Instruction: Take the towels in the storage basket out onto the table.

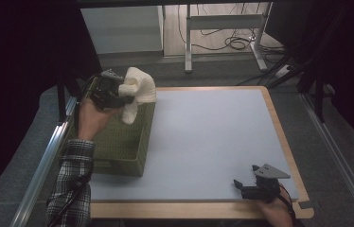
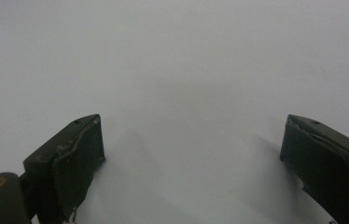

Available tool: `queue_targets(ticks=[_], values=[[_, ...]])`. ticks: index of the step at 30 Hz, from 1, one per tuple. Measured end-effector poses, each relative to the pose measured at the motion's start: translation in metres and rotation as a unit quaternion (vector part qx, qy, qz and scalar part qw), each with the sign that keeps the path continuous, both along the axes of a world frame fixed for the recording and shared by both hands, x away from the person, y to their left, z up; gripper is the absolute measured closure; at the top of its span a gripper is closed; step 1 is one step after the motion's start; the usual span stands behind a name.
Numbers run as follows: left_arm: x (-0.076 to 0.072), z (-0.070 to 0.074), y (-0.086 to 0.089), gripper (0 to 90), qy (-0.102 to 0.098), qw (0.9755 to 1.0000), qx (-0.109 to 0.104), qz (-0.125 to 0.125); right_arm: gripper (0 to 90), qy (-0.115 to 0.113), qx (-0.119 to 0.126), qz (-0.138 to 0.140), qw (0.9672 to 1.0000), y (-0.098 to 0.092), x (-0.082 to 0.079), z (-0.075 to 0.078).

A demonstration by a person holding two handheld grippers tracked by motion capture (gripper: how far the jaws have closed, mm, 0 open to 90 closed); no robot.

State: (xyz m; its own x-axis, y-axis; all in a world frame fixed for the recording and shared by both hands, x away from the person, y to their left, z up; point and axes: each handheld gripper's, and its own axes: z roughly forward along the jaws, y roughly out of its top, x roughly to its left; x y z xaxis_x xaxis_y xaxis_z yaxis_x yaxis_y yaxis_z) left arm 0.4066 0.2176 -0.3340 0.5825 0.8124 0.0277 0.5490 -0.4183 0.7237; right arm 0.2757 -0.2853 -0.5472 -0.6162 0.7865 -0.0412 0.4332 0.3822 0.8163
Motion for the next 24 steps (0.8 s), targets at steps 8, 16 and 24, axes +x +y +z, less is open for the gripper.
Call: queue_targets(ticks=[8, 16, 24], values=[[0.003, 0.011, -0.021, 73.3, -0.012, 0.9997, -0.008, -0.018, 6.1, 0.0, 0.0, 0.0, 1.0, 0.0, 0.0, 0.0], [0.009, 0.017, -0.05, 73.3, -0.018, 0.999, -0.004, -0.04, 6.1, 0.001, 0.0, 0.0, 1.0, 0.0, 0.0, 0.0], [0.014, 0.021, -0.075, 73.3, -0.025, 0.9981, -0.007, -0.057, 6.1, 0.001, 0.0, 0.001, 1.0, 0.0, 0.0, 0.0]])
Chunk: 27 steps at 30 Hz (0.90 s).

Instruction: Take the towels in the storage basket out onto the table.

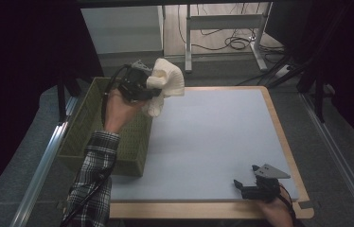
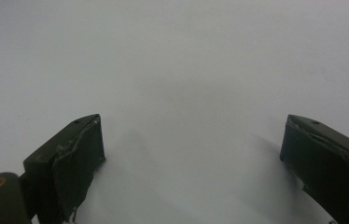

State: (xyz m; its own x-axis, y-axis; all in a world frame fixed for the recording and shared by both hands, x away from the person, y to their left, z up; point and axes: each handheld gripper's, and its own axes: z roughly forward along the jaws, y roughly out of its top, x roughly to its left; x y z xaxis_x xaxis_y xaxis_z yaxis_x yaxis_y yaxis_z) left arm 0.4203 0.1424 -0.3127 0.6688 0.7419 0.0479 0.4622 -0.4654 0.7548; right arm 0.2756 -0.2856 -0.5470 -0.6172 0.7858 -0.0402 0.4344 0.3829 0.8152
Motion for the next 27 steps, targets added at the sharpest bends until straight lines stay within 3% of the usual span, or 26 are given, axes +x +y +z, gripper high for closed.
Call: queue_targets(ticks=[9, 21, 27], values=[[0.005, -0.008, -0.031, 73.2, -0.003, 0.9998, 0.003, -0.022, 6.1, 0.0, 0.0, 0.0, 1.0, 0.0, 0.0, 0.0], [0.014, -0.039, -0.08, 73.3, 0.018, 0.9986, -0.005, -0.05, 6.1, 0.0, 0.0, 0.001, 1.0, 0.0, 0.0, 0.0], [0.017, -0.054, -0.105, 73.2, 0.032, 0.9969, -0.009, -0.072, 6.1, 0.0, 0.0, 0.001, 1.0, 0.0, 0.0, 0.0]])
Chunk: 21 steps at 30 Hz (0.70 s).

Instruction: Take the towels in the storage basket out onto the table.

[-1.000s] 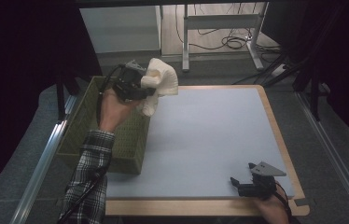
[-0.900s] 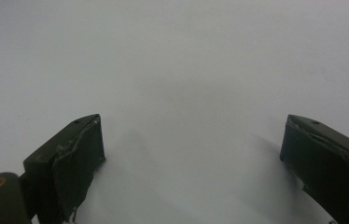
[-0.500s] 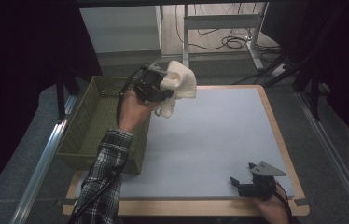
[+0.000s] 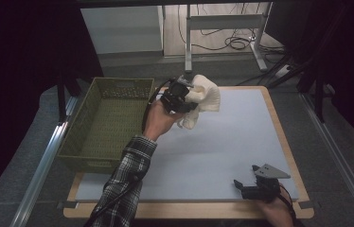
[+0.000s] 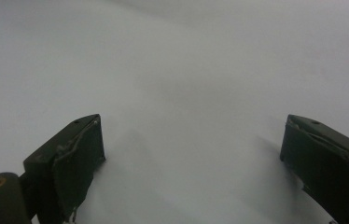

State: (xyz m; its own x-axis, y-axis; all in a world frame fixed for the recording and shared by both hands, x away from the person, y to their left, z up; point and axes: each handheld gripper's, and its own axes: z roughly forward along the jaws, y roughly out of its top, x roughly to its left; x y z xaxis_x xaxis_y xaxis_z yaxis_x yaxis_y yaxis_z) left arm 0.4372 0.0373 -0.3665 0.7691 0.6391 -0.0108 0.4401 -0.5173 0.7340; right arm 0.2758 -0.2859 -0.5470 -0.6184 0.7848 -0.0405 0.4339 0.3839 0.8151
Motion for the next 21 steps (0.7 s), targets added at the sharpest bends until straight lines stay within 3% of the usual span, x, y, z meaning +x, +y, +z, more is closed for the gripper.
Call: queue_targets(ticks=[11, 21], values=[[0.001, -0.035, -0.033, 72.4, 0.027, 0.9993, -0.003, -0.025, 6.1, 0.0, 0.001, 0.002, 1.0, 0.0, 0.0, 0.0], [0.001, -0.085, -0.046, 71.7, 0.062, 0.9977, -0.007, -0.027, 6.1, 0.0, 0.001, 0.002, 1.0, 0.0, 0.0, 0.0]])
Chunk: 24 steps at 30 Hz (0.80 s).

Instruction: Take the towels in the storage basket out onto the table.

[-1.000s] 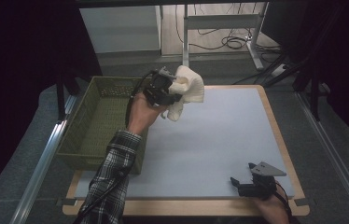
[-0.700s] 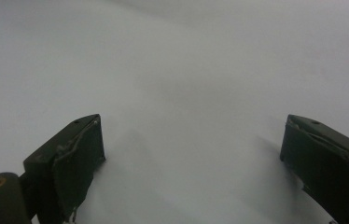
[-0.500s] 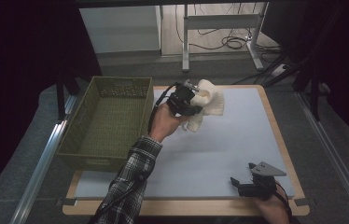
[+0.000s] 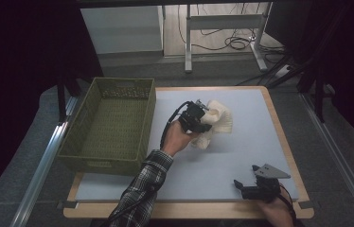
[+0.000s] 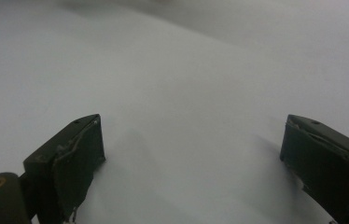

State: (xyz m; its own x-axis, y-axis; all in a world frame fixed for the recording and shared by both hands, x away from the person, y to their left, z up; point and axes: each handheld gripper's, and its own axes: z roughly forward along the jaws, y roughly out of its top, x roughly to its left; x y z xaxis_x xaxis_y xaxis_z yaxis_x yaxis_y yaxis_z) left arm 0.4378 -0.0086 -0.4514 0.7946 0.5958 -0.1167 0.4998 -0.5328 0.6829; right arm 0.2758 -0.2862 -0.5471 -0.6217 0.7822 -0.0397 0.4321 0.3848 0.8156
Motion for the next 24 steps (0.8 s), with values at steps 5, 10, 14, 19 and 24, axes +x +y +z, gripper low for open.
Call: queue_targets(ticks=[5, 10, 14, 19, 24], values=[[-0.001, -0.015, -0.004, 70.5, 0.01, 0.9999, -0.003, -0.001, 6.1, 0.0, 0.0, 0.0, 1.0, 0.0, 0.0, 0.0], [-0.004, -0.03, -0.012, 68.7, 0.017, 0.9998, 0.0, -0.01, 6.1, 0.0, 0.0, 0.0, 1.0, 0.0, 0.0, 0.0], [-0.006, -0.044, -0.021, 61.0, 0.025, 0.9994, 0.013, -0.019, 6.1, 0.0, -0.001, 0.0, 1.0, 0.0, 0.0, 0.0], [-0.007, -0.049, -0.027, 39.7, 0.035, 0.9987, -0.006, -0.035, 6.1, 0.0, 0.0, 0.0, 1.0, 0.0, 0.0, 0.0], [-0.014, -0.035, -0.023, 27.5, 0.018, 0.9988, -0.017, -0.042, 6.1, 0.0, -0.001, 0.0, 1.0, 0.0, 0.0, 0.0]])
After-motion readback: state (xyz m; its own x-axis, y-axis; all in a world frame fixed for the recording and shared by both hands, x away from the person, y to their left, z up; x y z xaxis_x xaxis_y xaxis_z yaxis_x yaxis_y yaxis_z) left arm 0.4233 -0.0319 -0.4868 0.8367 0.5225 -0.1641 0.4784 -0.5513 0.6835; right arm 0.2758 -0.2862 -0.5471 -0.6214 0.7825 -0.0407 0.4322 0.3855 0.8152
